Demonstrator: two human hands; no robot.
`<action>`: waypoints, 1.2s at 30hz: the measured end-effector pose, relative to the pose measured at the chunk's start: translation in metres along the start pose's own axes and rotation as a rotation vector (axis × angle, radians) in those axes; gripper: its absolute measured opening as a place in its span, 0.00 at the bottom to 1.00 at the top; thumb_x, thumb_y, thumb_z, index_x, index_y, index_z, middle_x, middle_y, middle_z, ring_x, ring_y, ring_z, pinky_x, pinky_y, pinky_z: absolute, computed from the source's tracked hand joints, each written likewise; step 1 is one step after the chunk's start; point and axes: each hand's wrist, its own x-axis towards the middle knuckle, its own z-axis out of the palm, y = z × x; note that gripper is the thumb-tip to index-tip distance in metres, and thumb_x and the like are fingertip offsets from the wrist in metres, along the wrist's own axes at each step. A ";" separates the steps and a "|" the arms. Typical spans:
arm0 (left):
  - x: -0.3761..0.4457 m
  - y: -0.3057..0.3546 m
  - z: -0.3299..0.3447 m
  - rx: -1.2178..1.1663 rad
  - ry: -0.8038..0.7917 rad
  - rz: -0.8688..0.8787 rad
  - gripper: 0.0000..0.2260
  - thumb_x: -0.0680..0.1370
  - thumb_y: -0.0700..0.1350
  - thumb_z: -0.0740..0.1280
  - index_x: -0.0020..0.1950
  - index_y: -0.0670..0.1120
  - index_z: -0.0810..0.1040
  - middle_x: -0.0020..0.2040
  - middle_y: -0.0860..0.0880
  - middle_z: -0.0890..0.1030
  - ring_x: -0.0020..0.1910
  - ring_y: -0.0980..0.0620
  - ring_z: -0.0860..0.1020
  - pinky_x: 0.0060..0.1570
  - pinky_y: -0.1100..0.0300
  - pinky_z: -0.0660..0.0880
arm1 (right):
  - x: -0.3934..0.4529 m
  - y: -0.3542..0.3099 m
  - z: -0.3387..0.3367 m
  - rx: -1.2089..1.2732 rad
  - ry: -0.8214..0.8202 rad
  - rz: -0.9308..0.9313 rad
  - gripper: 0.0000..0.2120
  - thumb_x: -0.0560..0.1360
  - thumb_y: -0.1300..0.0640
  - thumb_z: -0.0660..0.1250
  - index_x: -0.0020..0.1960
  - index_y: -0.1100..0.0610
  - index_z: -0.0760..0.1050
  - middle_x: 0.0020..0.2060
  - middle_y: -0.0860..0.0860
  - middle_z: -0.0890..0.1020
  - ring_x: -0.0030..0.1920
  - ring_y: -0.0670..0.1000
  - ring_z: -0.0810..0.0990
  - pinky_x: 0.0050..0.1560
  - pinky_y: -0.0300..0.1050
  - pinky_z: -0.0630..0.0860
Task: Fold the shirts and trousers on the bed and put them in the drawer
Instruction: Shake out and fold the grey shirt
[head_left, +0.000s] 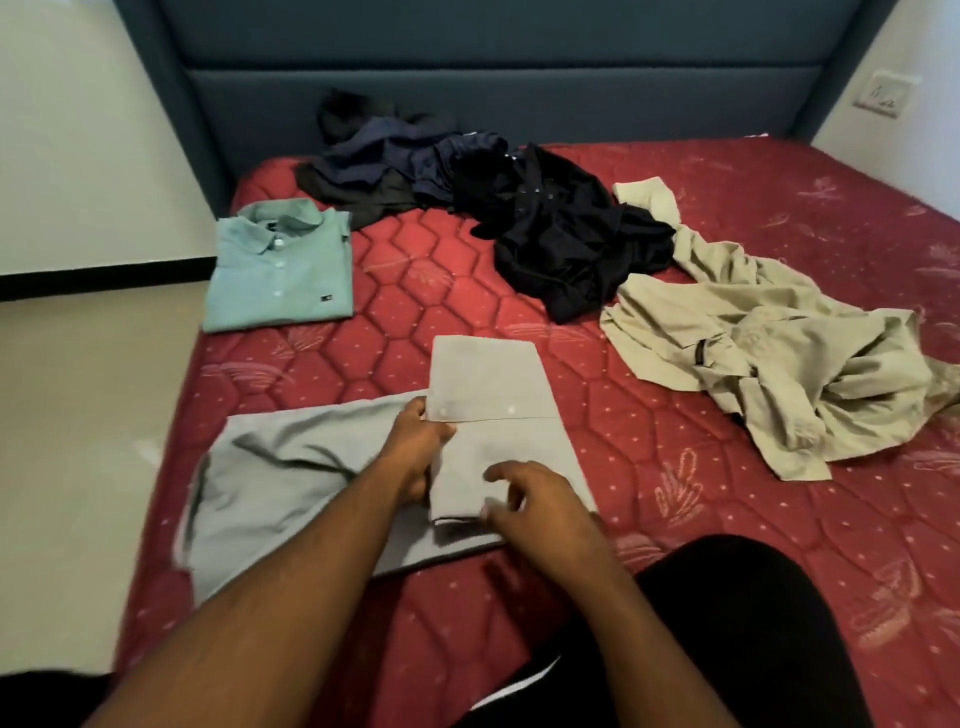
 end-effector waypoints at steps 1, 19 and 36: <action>-0.010 -0.002 -0.029 -0.026 0.040 0.014 0.16 0.76 0.28 0.60 0.59 0.44 0.74 0.52 0.40 0.82 0.41 0.44 0.81 0.40 0.52 0.80 | -0.002 -0.008 0.007 0.013 0.006 -0.002 0.16 0.71 0.54 0.72 0.59 0.48 0.78 0.39 0.44 0.75 0.39 0.44 0.75 0.45 0.38 0.70; -0.046 -0.008 -0.214 -0.147 0.282 0.102 0.11 0.76 0.40 0.72 0.56 0.38 0.79 0.50 0.38 0.84 0.43 0.42 0.83 0.45 0.47 0.82 | 0.067 -0.017 0.049 0.494 -0.027 0.419 0.33 0.61 0.79 0.71 0.64 0.60 0.74 0.50 0.57 0.82 0.45 0.57 0.80 0.42 0.46 0.78; -0.078 0.081 -0.057 -0.207 -0.097 0.372 0.24 0.66 0.36 0.68 0.61 0.45 0.72 0.51 0.44 0.83 0.45 0.48 0.82 0.43 0.53 0.80 | 0.035 0.007 -0.044 0.369 0.183 0.068 0.22 0.77 0.51 0.68 0.70 0.49 0.71 0.65 0.44 0.71 0.66 0.47 0.70 0.64 0.45 0.67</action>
